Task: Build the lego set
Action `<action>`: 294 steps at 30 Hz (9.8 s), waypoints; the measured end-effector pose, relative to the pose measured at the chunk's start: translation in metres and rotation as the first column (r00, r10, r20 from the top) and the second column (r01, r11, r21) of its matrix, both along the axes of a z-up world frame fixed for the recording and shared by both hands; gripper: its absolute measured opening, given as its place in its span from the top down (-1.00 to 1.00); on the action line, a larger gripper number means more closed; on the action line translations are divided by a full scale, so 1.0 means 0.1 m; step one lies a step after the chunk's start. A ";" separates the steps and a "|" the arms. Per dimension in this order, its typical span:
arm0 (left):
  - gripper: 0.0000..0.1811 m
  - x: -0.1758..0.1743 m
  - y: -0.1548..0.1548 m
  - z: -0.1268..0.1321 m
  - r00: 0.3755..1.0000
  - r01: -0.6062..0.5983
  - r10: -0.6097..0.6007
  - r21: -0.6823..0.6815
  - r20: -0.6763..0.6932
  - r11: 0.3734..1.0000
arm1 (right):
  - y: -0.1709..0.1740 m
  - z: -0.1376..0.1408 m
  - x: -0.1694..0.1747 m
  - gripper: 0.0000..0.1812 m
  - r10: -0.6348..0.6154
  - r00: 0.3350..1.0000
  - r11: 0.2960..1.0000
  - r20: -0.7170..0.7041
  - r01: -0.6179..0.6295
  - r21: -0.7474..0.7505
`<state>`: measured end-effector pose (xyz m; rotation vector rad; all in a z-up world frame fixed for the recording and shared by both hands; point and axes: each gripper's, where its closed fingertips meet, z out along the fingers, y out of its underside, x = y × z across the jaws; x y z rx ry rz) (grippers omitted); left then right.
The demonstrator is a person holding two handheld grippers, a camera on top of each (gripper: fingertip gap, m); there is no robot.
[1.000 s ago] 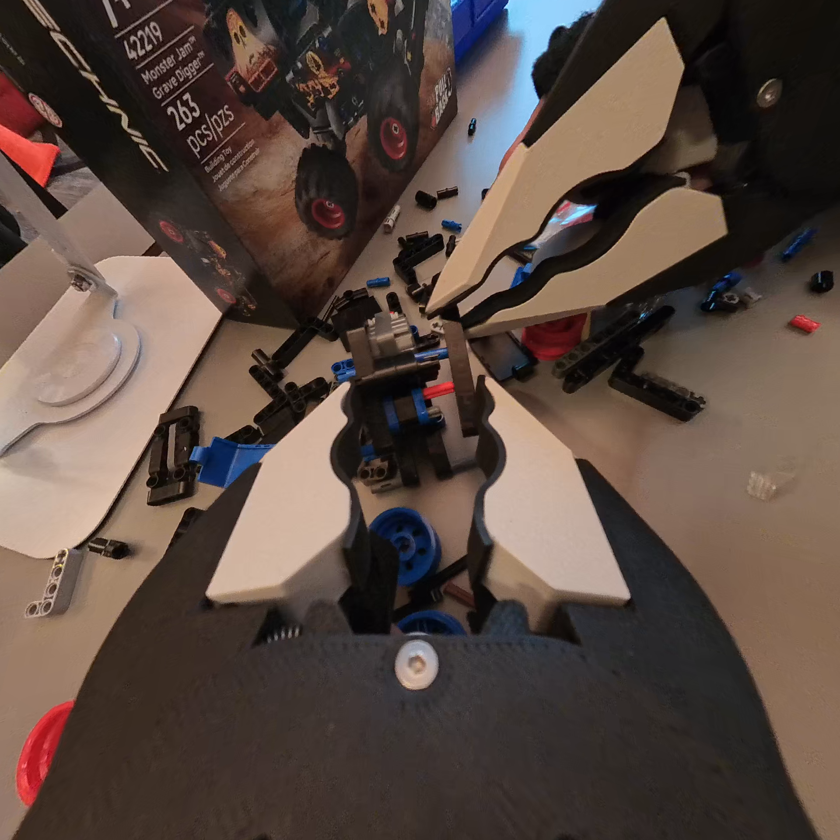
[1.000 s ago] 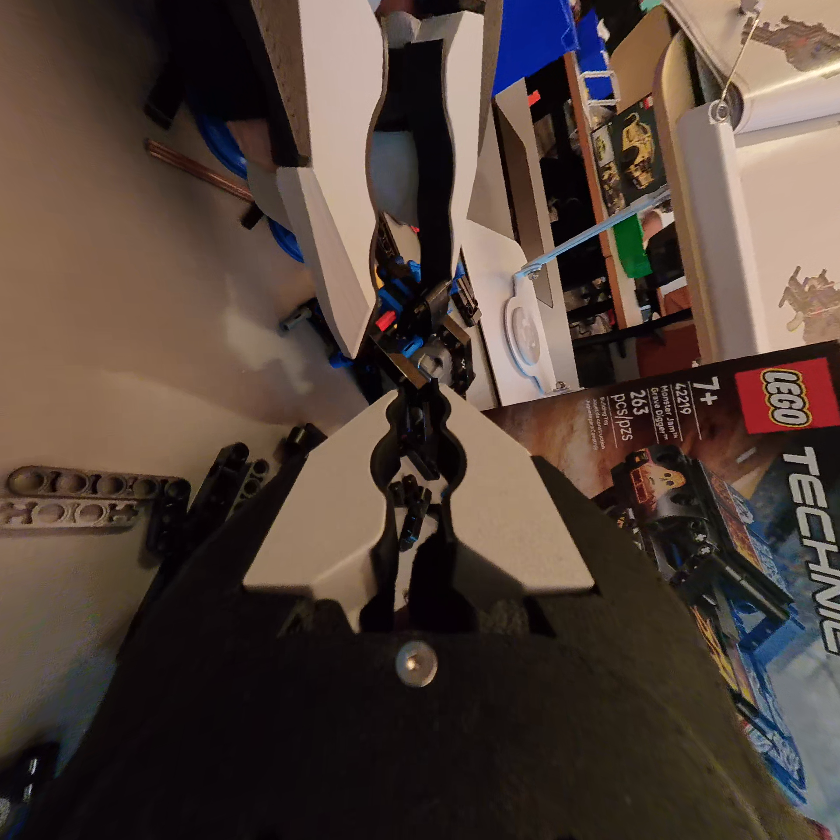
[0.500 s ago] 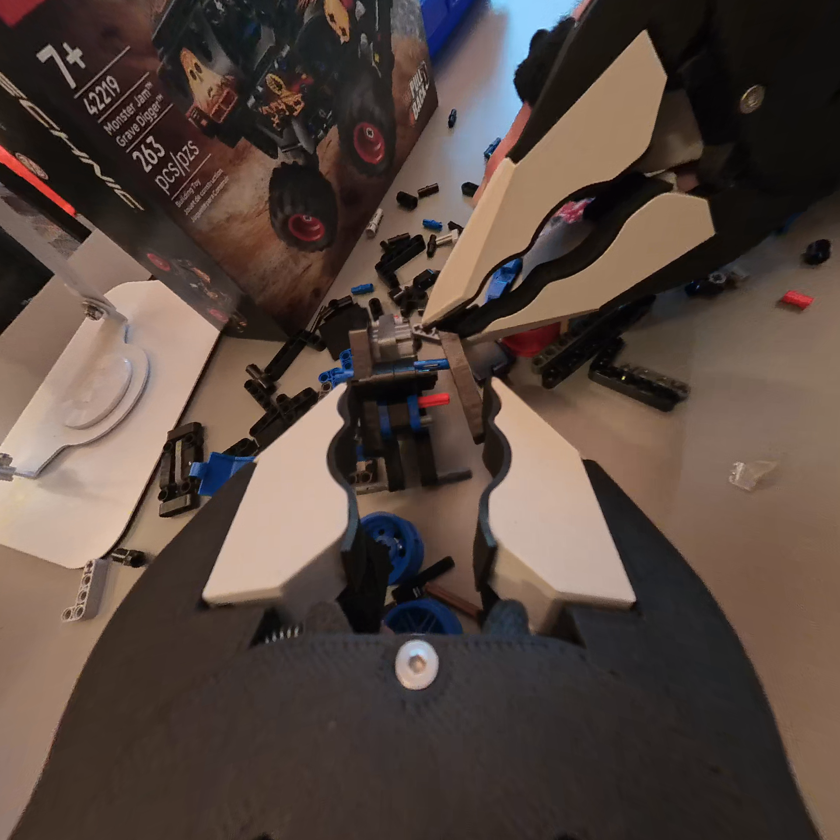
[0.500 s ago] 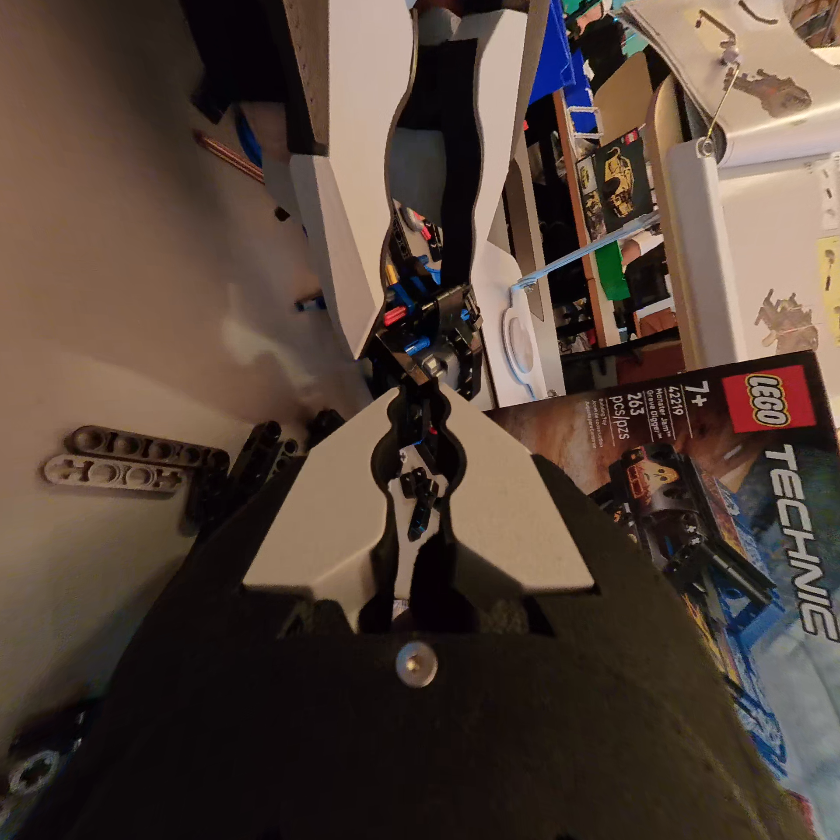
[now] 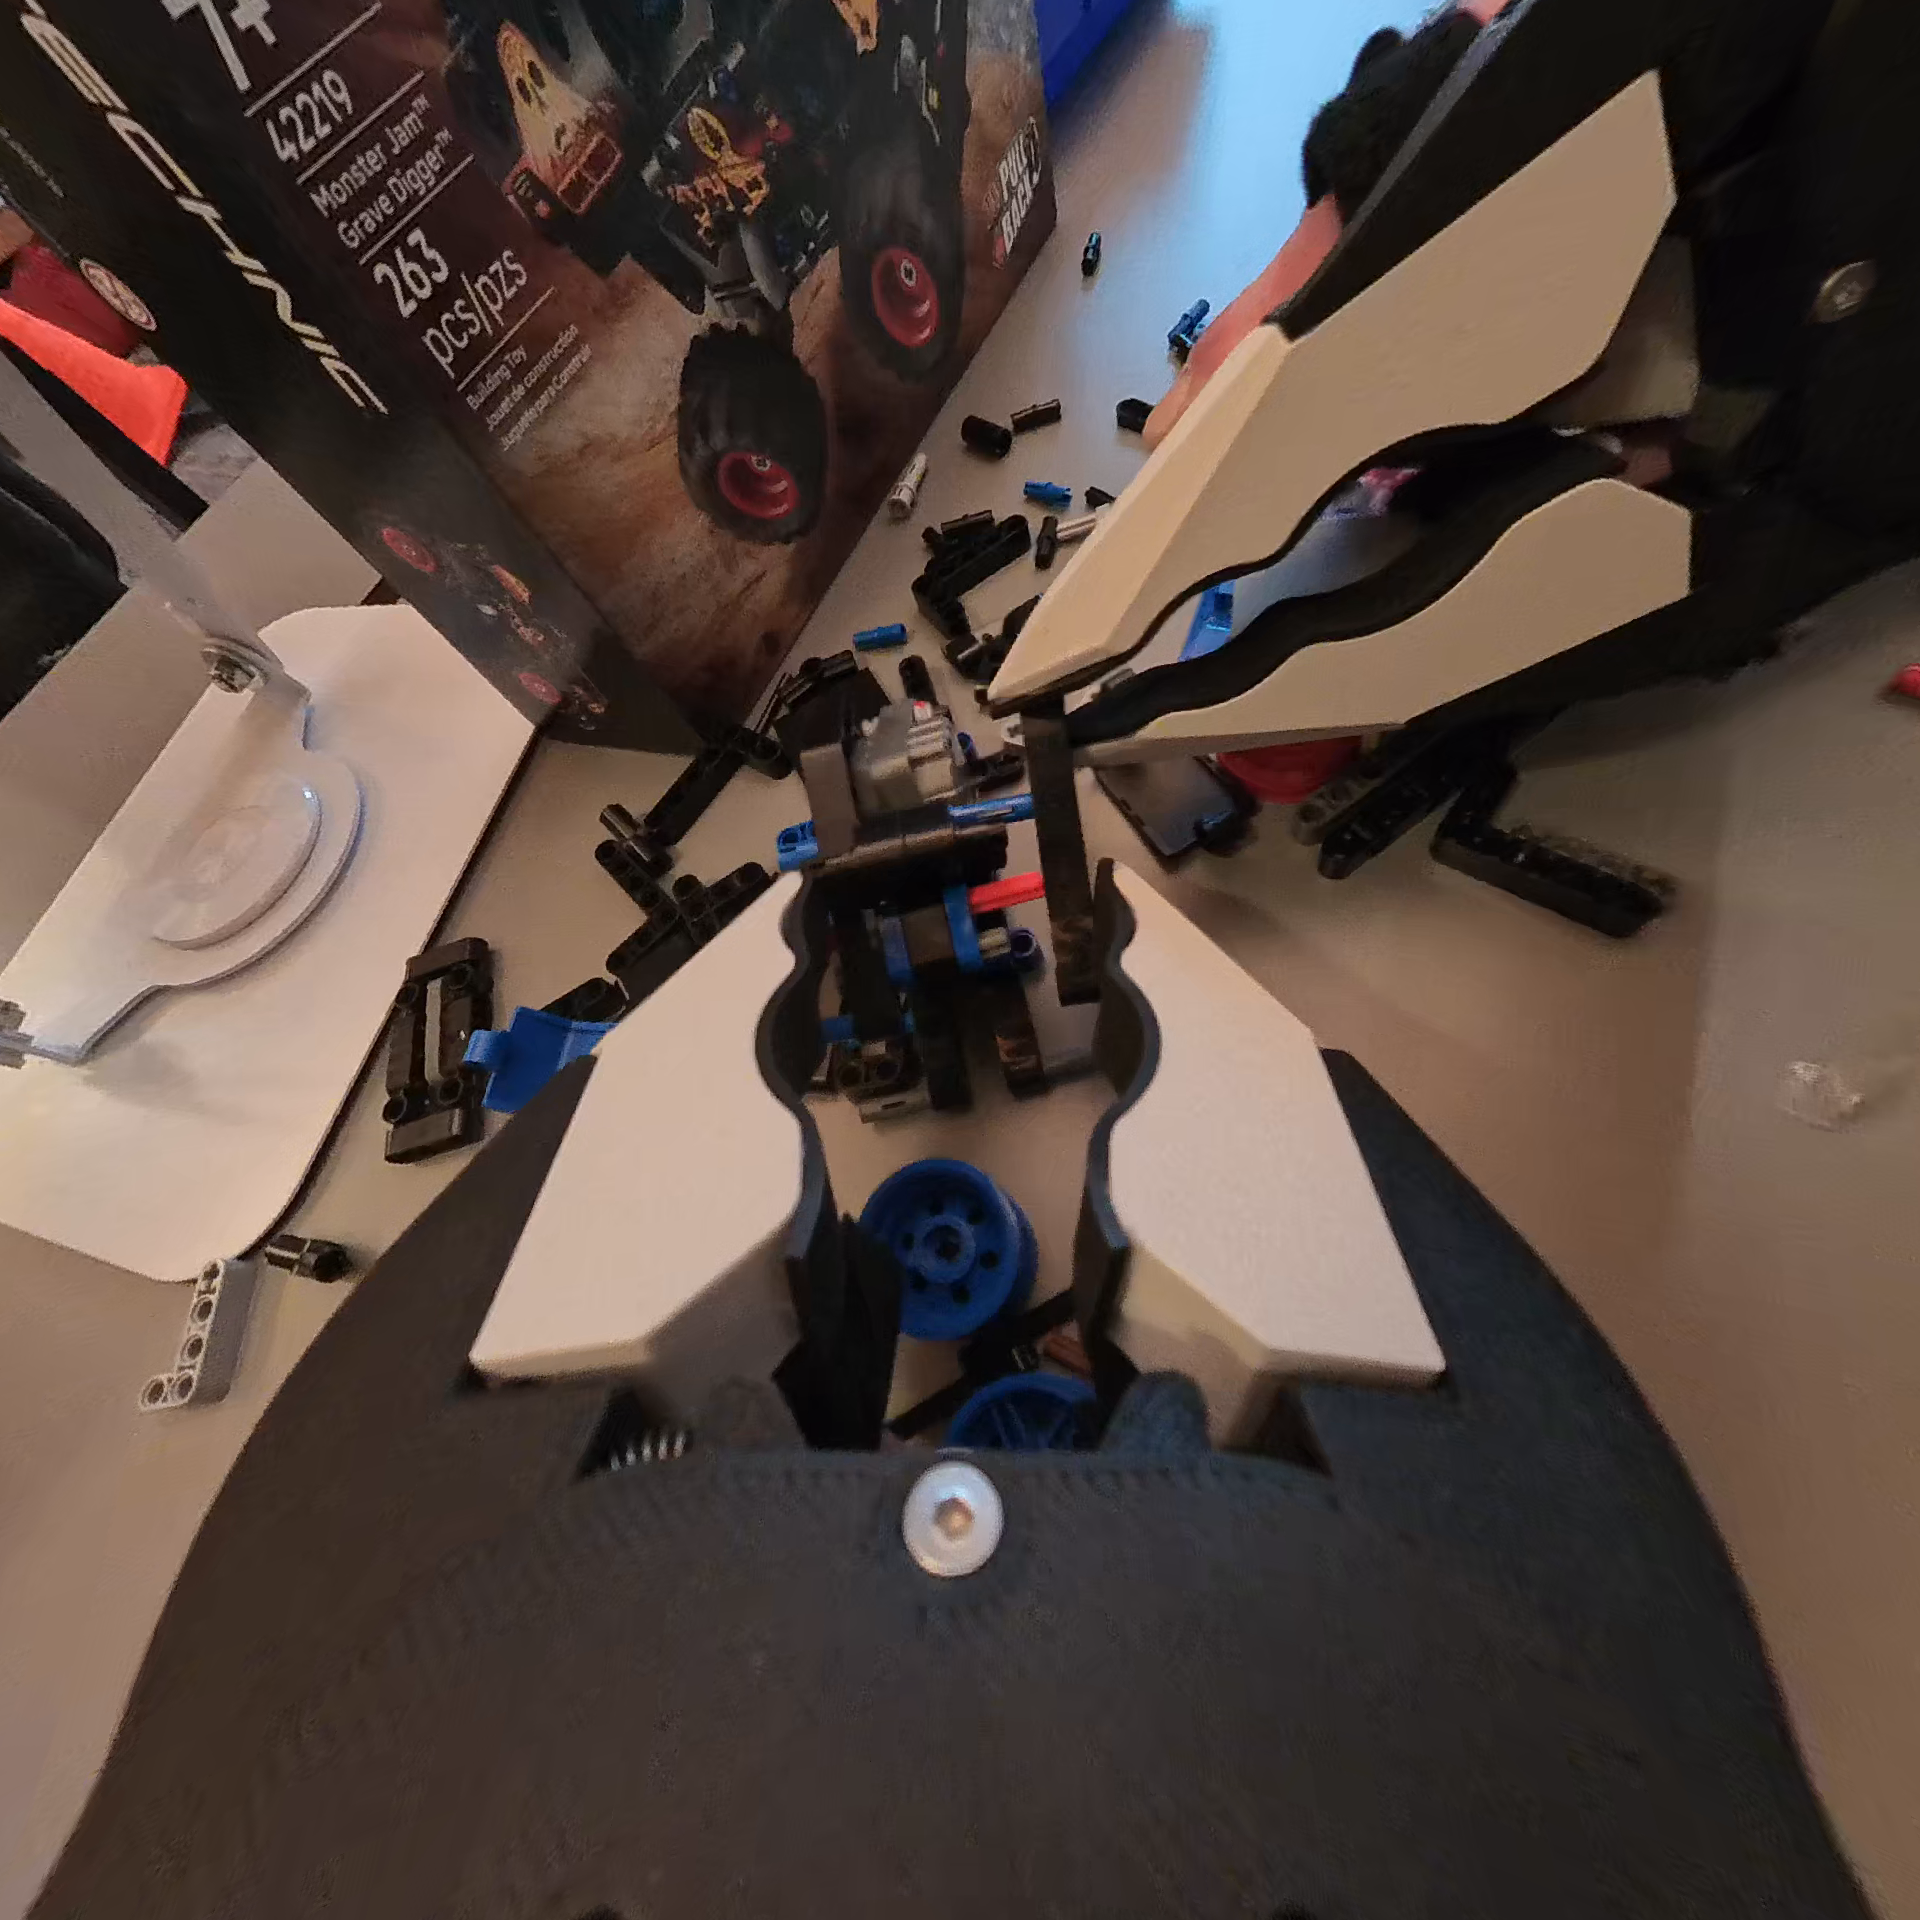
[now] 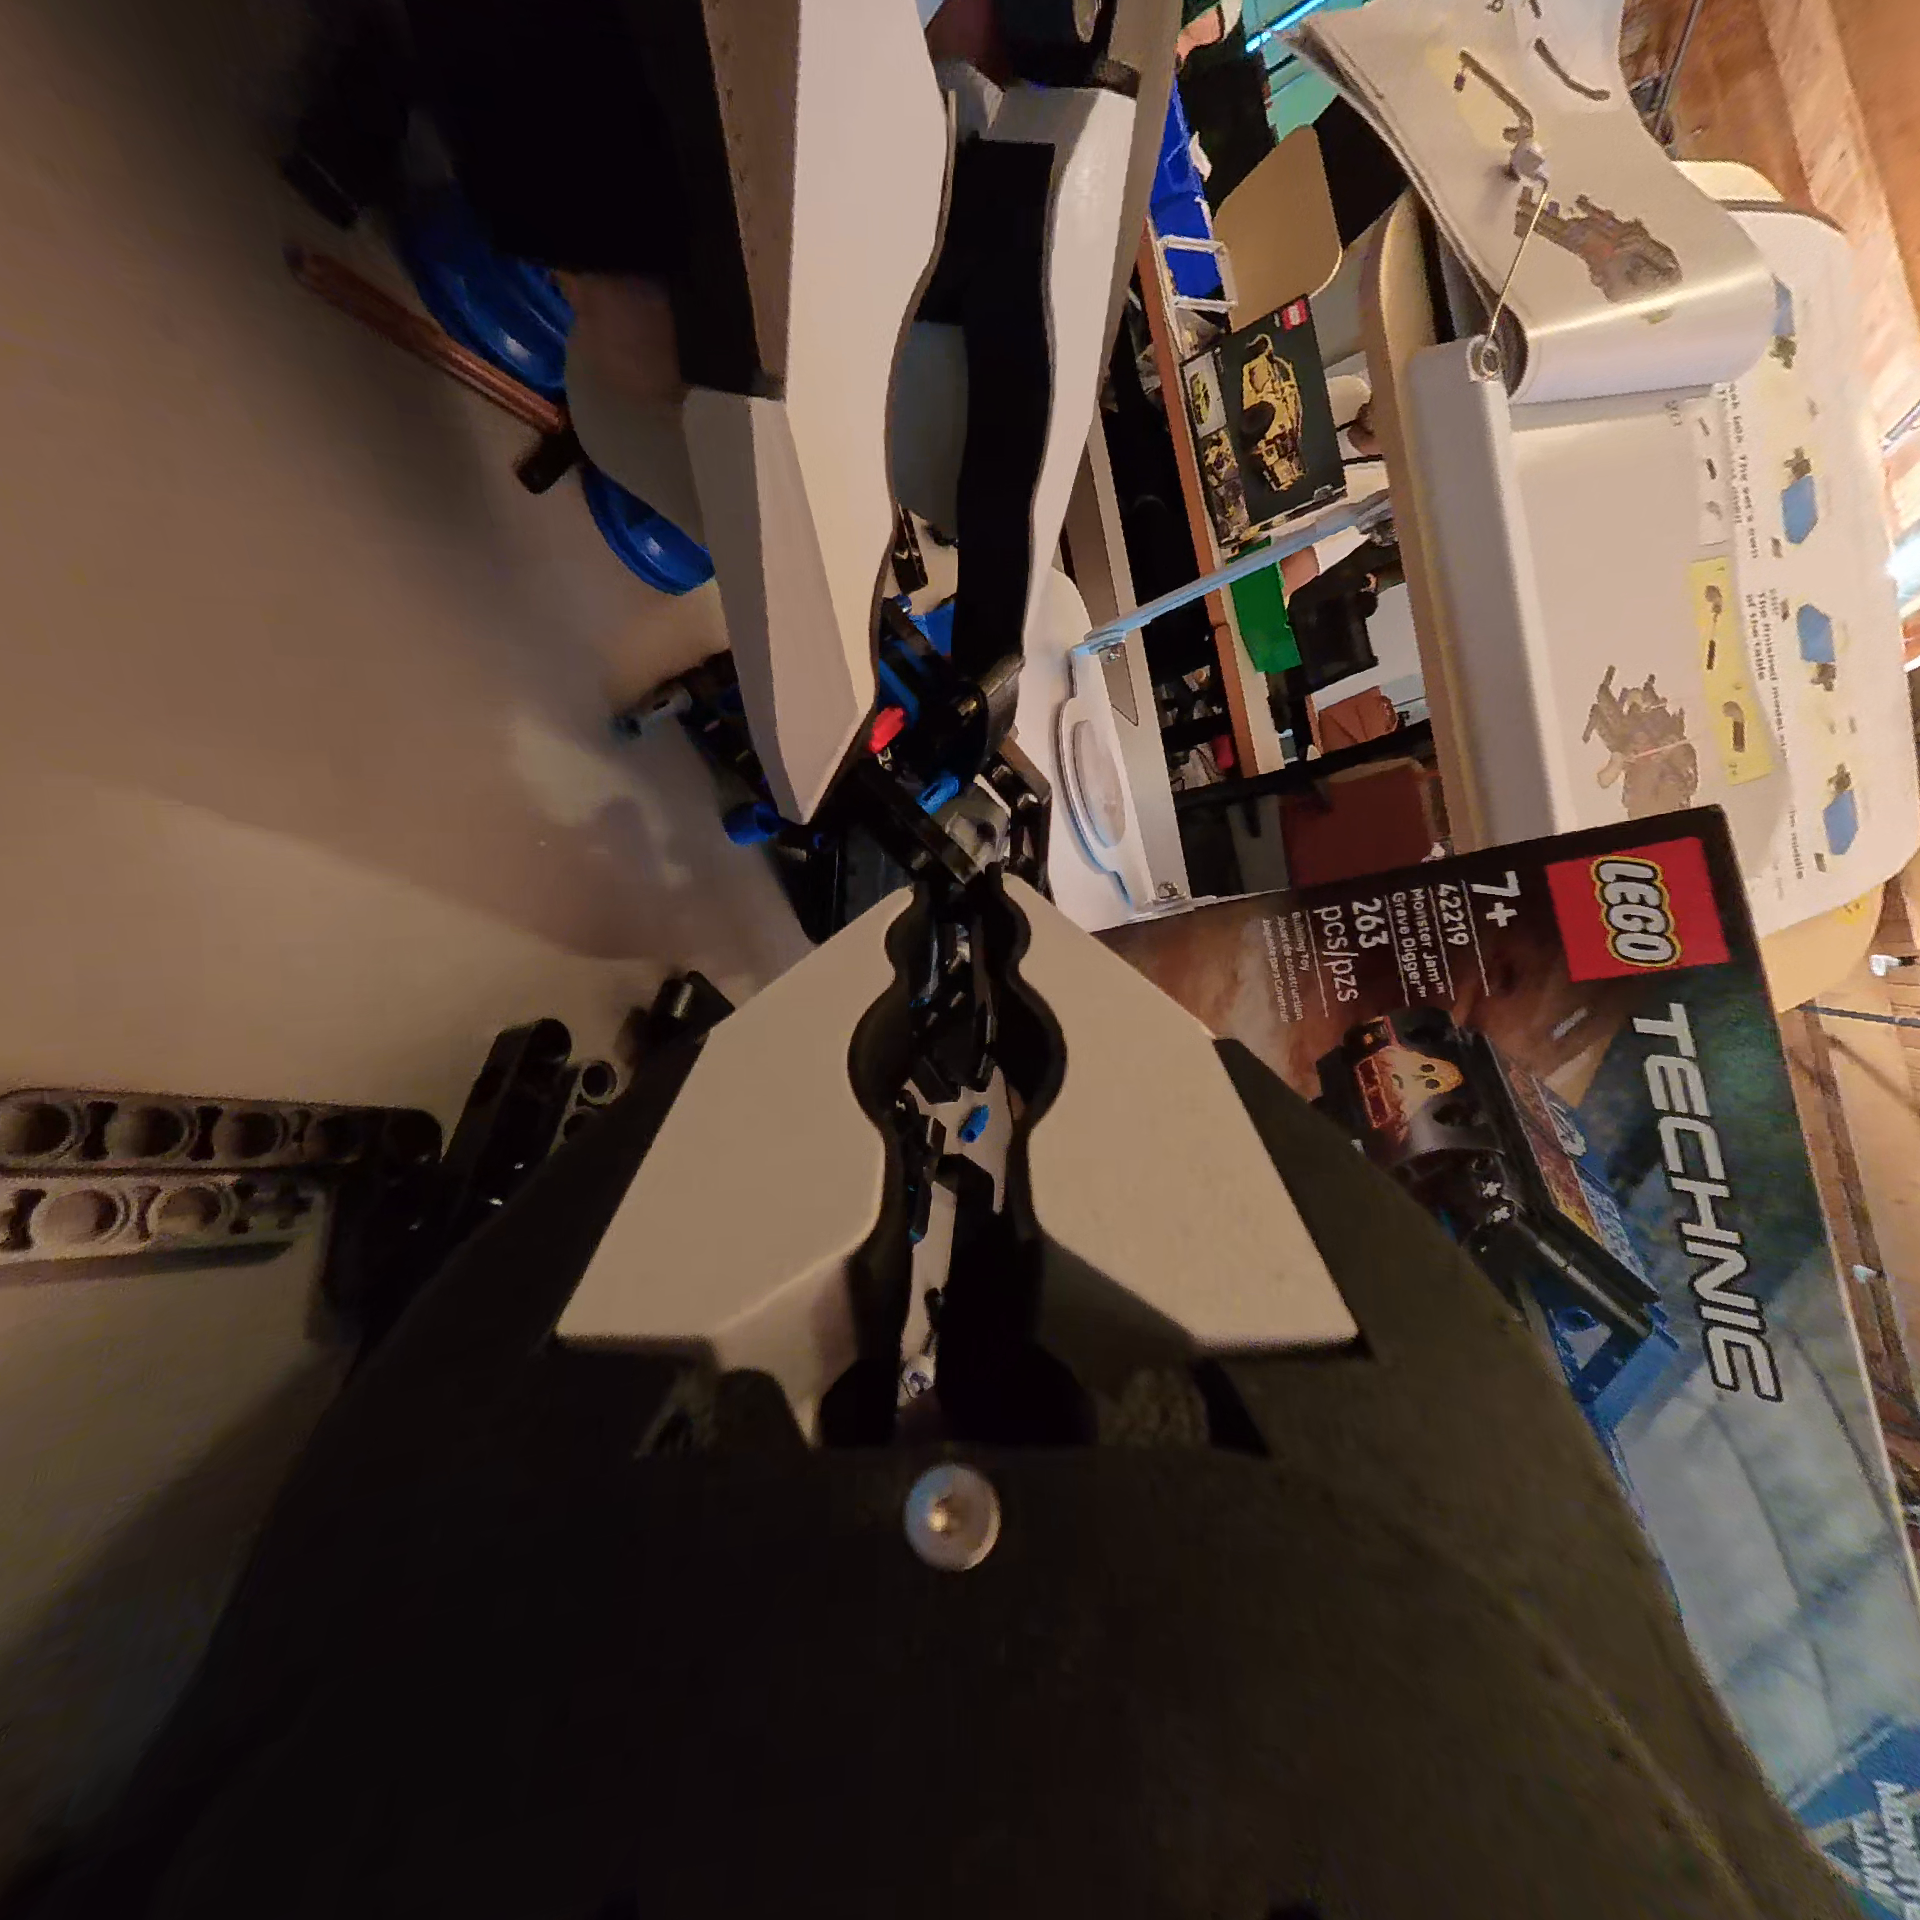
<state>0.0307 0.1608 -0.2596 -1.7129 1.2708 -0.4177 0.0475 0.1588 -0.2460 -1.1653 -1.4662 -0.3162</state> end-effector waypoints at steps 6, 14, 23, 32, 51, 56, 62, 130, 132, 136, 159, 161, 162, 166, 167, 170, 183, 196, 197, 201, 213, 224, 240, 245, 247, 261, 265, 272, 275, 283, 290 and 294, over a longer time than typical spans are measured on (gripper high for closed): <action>0.39 0.05 -0.04 0.03 1.000 0.006 -0.006 -0.001 0.006 1.000 | 0.04 -0.06 0.01 0.92 0.013 0.999 0.996 -0.042 -0.016 -0.084; 0.42 0.02 0.01 0.02 0.999 -0.030 0.031 0.060 -0.026 0.998 | 0.07 -0.07 0.01 0.91 0.004 0.995 0.992 -0.099 -0.016 -0.123; 0.45 0.00 0.01 0.04 0.994 -0.061 0.076 0.200 -0.072 0.978 | 0.04 -0.02 0.02 0.92 0.028 0.990 0.996 -0.142 -0.040 -0.084; 0.48 0.00 0.05 0.06 0.996 -0.073 0.082 0.170 -0.045 0.983 | 0.05 -0.03 -0.01 0.93 0.025 0.987 0.992 -0.160 -0.044 -0.117; 0.26 -0.01 -0.20 0.14 0.987 0.065 -0.015 -0.319 0.159 0.945 | -0.22 0.04 0.19 0.94 0.081 0.994 0.923 -0.080 -0.105 -0.369; 0.35 -0.10 0.00 0.04 0.997 -0.081 0.083 -0.196 0.006 0.977 | -0.22 0.20 0.40 0.94 0.040 0.993 0.921 -0.110 -0.079 -0.380; 0.57 -0.05 0.01 -0.15 0.985 -0.099 0.083 -0.104 -0.153 0.990 | -0.23 0.26 0.44 0.94 0.033 0.997 0.937 -0.072 -0.056 -0.344; 0.94 -0.79 -0.83 0.12 0.998 -0.054 0.054 -0.022 -0.018 0.998 | -0.64 -0.05 -0.77 0.92 0.207 0.973 0.529 -0.105 -0.201 -0.825; 0.94 -0.77 -0.83 0.12 0.998 -0.052 0.052 -0.016 -0.025 0.999 | -0.64 -0.07 -0.76 0.85 0.209 0.973 0.534 -0.097 -0.196 -0.822; 0.94 -0.76 -0.80 0.14 0.997 -0.067 0.067 0.007 -0.026 0.998 | -0.61 -0.07 -0.74 0.82 0.208 0.973 0.535 -0.105 -0.203 -0.820; 0.94 -0.85 -0.80 0.10 0.983 -0.183 0.183 -0.011 0.006 0.983 | -0.60 -0.09 -0.85 0.93 0.325 0.945 0.496 -0.033 -0.200 -0.845; 0.94 -0.86 -0.80 0.10 0.981 -0.192 0.192 -0.011 0.003 0.981 | -0.59 -0.10 -0.87 0.93 0.333 0.943 0.499 -0.011 -0.187 -0.846; 0.94 -0.86 -0.80 0.10 0.981 -0.195 0.195 -0.012 0.006 0.981 | -0.59 -0.10 -0.87 0.93 0.341 0.940 0.497 -0.002 -0.182 -0.848; 0.94 -0.87 -0.79 0.10 0.974 -0.224 0.225 -0.030 0.030 0.974 | -0.59 -0.10 -0.87 0.93 0.349 0.937 0.478 0.005 -0.173 -0.861; 0.94 -0.88 -0.78 0.10 0.972 -0.233 0.234 -0.028 0.032 0.972 | -0.58 -0.11 -0.88 0.93 0.345 0.939 0.475 0.003 -0.172 -0.863; 0.94 -0.88 -0.77 0.06 0.968 -0.241 0.246 -0.082 0.056 0.967 | -0.57 -0.13 -0.89 0.93 0.343 0.939 0.471 0.025 -0.149 -0.870; 0.95 -0.69 -0.82 0.10 0.986 -0.156 0.162 -0.108 0.044 0.982 | -0.62 -0.20 -0.72 0.92 0.308 0.949 0.548 0.065 -0.121 -0.827; 0.93 -0.42 -0.95 0.23 0.999 -0.036 0.038 -0.141 0.013 0.989 | -0.86 -0.07 -0.59 0.94 0.364 0.926 0.691 0.097 -0.198 -0.695; 0.86 -0.44 -0.93 0.24 0.998 -0.059 0.060 -0.147 0.006 0.987 | -0.86 -0.06 -0.58 0.95 0.352 0.932 0.685 0.081 -0.198 -0.701; 0.45 -0.46 -1.21 0.24 0.996 0.001 0.034 -0.378 0.085 0.926 | -0.82 -0.07 -0.43 0.95 0.293 0.955 0.665 0.047 -0.168 -0.728; 0.89 -0.19 -1.50 0.02 0.989 0.099 -0.123 -0.242 -0.086 0.965 | -0.90 0.00 -0.28 0.95 0.238 0.971 0.648 -0.032 -0.183 -0.739; 0.97 -0.12 -1.23 0.16 0.714 0.567 -0.014 0.566 -0.700 0.598 | -0.69 0.14 -0.03 0.95 0.127 0.987 0.676 -0.103 -0.162 -0.719; 0.22 -0.49 -1.21 0.03 0.931 -0.022 0.083 0.173 -0.355 0.985 | -0.85 -0.10 -0.03 0.94 0.165 0.984 0.620 -0.063 -0.153 -0.770; 0.43 -0.58 -1.02 -0.22 0.945 -0.072 0.057 -0.035 -0.323 0.997 | -1.01 -0.12 -0.11 0.94 0.224 0.972 0.587 -0.065 -0.188 -0.788; 0.64 -0.55 -1.02 -0.25 0.954 -0.010 -0.014 -0.079 -0.299 0.997 | -1.11 -0.13 -0.19 0.95 0.257 0.963 0.562 -0.077 -0.214 -0.799; 0.56 -0.82 -0.90 -0.08 0.990 0.011 -0.035 -0.169 -0.140 0.986 | -1.26 0.04 -0.33 0.95 0.289 0.945 0.529 -0.151 -0.290 -0.798; 0.50 -0.90 -1.11 0.08 1.000 -0.004 0.009 -0.268 0.018 0.963 | -1.15 0.09 -0.27 0.96 0.264 0.955 0.557 -0.138 -0.267 -0.786; 0.33 -0.64 -1.43 -0.03 1.000 0.019 -0.017 -0.297 0.011 0.955 | -1.02 0.06 -0.31 0.96 0.253 0.965 0.600 -0.064 -0.208 -0.772; 0.40 -0.56 -1.37 -0.10 1.000 -0.018 0.015 -0.240 -0.016 0.971 | -1.00 0.06 -0.36 0.96 0.273 0.961 0.600 -0.043 -0.205 -0.773; 0.91 -0.59 -1.31 -0.14 0.989 0.109 -0.129 -0.223 -0.073 0.969 | -0.92 0.03 -0.47 0.96 0.376 0.926 0.573 0.032 -0.205 -0.794; 0.52 -0.66 -1.26 -0.15 0.971 0.204 -0.229 -0.253 -0.075 0.946 | -0.93 -0.08 -0.54 0.96 0.454 0.883 0.549 0.115 -0.176 -0.817; 0.45 -0.64 -1.19 -0.03 0.976 0.199 -0.212 -0.198 -0.043 0.960 | -0.85 -0.07 -0.50 0.96 0.413 0.904 0.534 0.106 -0.146 -0.833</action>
